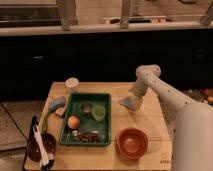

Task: Place towel in red bowl

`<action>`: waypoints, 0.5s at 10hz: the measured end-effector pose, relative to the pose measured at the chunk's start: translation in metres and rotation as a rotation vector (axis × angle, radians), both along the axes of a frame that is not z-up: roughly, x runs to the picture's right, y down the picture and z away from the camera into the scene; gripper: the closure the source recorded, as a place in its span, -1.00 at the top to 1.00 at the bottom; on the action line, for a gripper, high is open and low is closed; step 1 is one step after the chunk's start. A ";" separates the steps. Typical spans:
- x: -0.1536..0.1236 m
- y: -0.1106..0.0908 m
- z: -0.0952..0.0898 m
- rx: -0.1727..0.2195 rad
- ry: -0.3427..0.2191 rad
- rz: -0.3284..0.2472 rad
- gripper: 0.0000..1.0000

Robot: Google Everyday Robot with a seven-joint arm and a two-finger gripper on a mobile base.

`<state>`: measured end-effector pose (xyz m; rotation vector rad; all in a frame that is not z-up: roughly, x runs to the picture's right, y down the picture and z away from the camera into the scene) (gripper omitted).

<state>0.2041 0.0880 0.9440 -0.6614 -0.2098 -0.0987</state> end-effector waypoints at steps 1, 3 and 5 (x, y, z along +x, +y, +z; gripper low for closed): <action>0.001 0.006 0.008 -0.016 0.001 0.006 0.04; 0.004 0.011 0.018 -0.035 -0.001 0.028 -0.37; 0.004 0.012 0.015 -0.043 0.001 0.020 -0.70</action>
